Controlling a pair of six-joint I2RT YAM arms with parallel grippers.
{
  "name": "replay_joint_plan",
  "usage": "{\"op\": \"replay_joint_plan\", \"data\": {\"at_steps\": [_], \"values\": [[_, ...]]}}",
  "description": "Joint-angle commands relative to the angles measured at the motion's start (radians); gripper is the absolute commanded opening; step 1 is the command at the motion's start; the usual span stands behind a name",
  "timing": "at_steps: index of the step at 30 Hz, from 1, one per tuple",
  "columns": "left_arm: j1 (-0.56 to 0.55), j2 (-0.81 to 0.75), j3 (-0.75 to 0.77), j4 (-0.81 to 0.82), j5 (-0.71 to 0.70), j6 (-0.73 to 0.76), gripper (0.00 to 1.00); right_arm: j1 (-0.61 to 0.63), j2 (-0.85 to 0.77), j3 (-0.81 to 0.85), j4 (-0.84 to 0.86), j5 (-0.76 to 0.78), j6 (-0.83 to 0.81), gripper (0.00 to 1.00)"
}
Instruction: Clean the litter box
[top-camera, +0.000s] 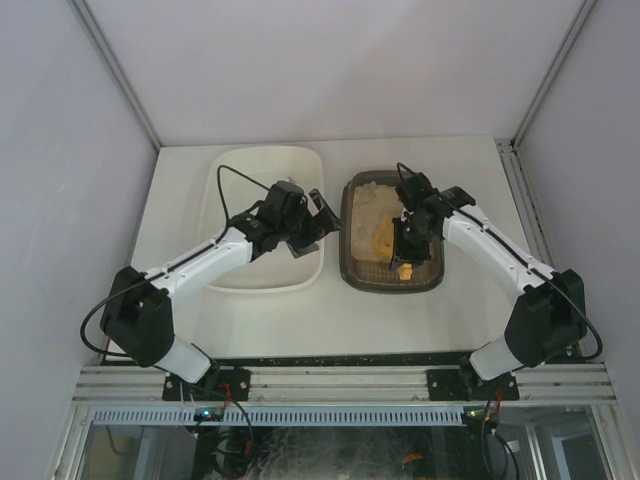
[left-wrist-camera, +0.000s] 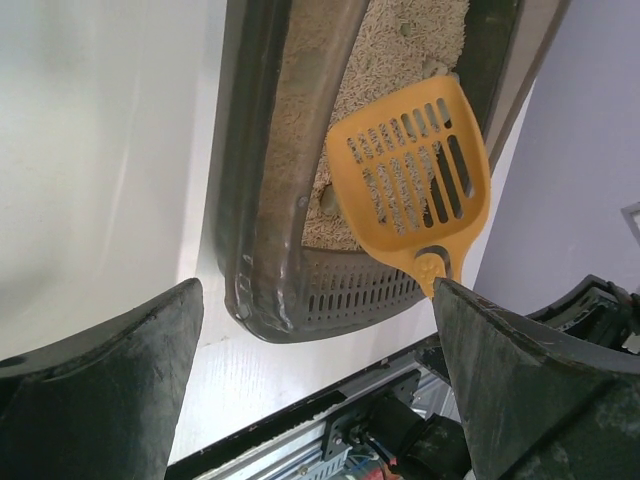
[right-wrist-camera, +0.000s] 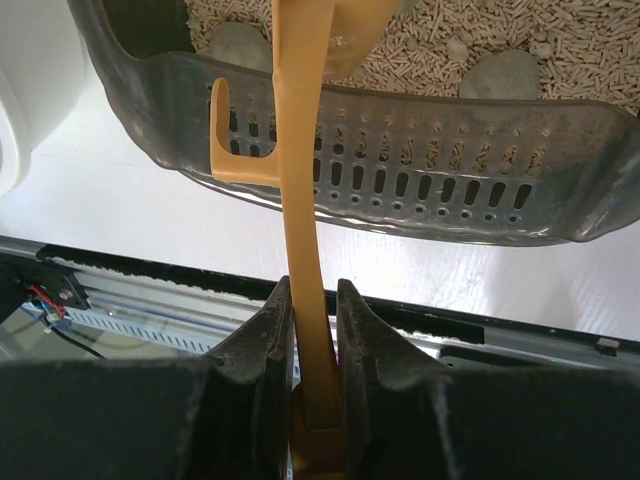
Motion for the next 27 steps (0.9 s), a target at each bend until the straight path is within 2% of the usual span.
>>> {"op": "replay_joint_plan", "data": {"at_steps": [1, 6, 10, 17, 23, 27], "values": [[0.002, -0.044, -0.002, 0.044, -0.002, -0.015, 1.0, -0.005, 0.021, 0.038, -0.003, 0.005, -0.043, 0.0], [0.012, -0.085, -0.022, 0.059, -0.028, 0.007, 1.0, -0.008, 0.081, 0.055, 0.039, -0.027, -0.06, 0.0], [0.054, -0.13, -0.073, 0.125, 0.02, 0.002, 1.0, -0.019, 0.139, 0.072, 0.108, -0.077, -0.063, 0.0], [0.13, -0.194, -0.112, 0.147, 0.02, 0.021, 1.0, -0.029, 0.231, 0.108, 0.21, -0.148, -0.06, 0.0], [0.18, -0.206, -0.062, 0.142, 0.02, 0.09, 1.0, -0.06, 0.296, 0.105, 0.307, -0.299, -0.047, 0.0], [0.205, -0.208, -0.022, 0.11, 0.032, 0.151, 1.0, -0.081, 0.274, 0.057, 0.394, -0.376, -0.018, 0.0]]}}
